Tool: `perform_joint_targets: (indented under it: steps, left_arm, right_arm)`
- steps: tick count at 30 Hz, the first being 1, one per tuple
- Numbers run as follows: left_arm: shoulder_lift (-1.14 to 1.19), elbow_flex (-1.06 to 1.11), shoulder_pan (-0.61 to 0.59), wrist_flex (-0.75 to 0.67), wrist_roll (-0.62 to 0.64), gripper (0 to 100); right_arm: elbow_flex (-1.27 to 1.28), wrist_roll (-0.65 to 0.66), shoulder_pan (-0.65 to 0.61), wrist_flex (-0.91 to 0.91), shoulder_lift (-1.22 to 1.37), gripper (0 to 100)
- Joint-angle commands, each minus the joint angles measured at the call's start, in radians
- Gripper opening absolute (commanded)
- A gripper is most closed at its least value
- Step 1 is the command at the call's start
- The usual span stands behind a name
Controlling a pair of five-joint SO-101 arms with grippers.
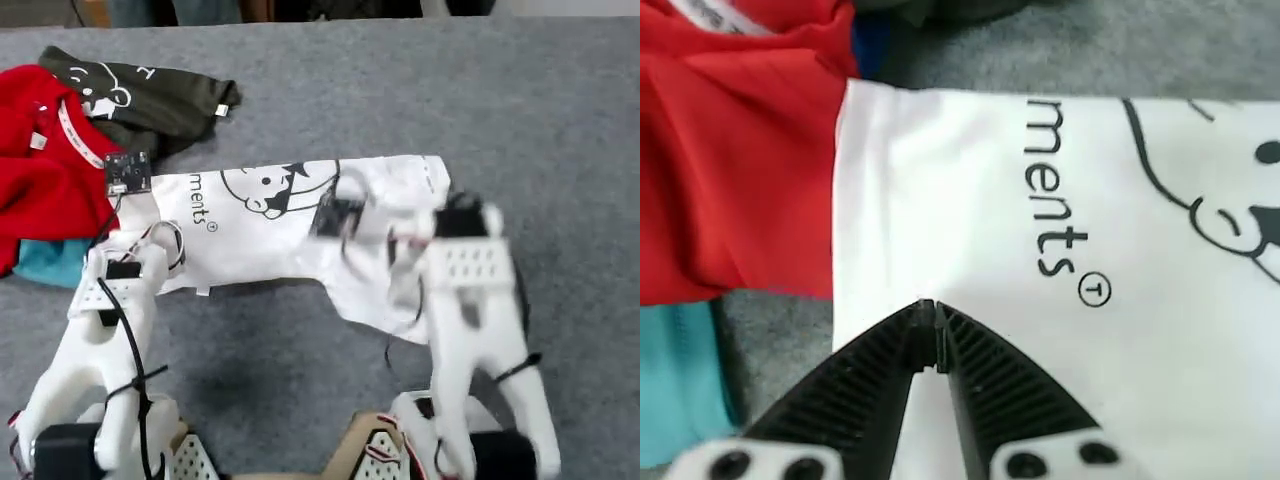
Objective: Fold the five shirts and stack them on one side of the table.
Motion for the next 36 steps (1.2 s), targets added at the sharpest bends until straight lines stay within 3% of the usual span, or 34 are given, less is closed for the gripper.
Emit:
perform_joint_targets:
  steps: [1, 10, 19, 33, 36]
  left_arm:
    - [0.029, -0.048, -0.004, -0.018, 0.012, 3]
    - [0.034, -0.048, -0.008, -0.018, 0.012, 3]
    - [0.034, -0.041, -0.004, -0.017, 0.011, 3]
    - [0.032, 0.018, -0.002, -0.025, 0.006, 3]
    - [0.032, 0.018, -0.004, -0.025, 0.005, 3]
  right_arm:
    - [0.288, -0.023, -0.054, -0.199, -0.065, 29.9]
    - [0.380, -0.043, -0.055, -0.494, 0.125, 29.7]
    - [0.268, -0.043, -0.054, -0.459, 0.269, 29.2]
    - [0.252, -0.046, 0.003, -0.503, 0.272, 1.5]
    - [0.202, -0.080, 0.011, -0.493, 0.274, 1.3]
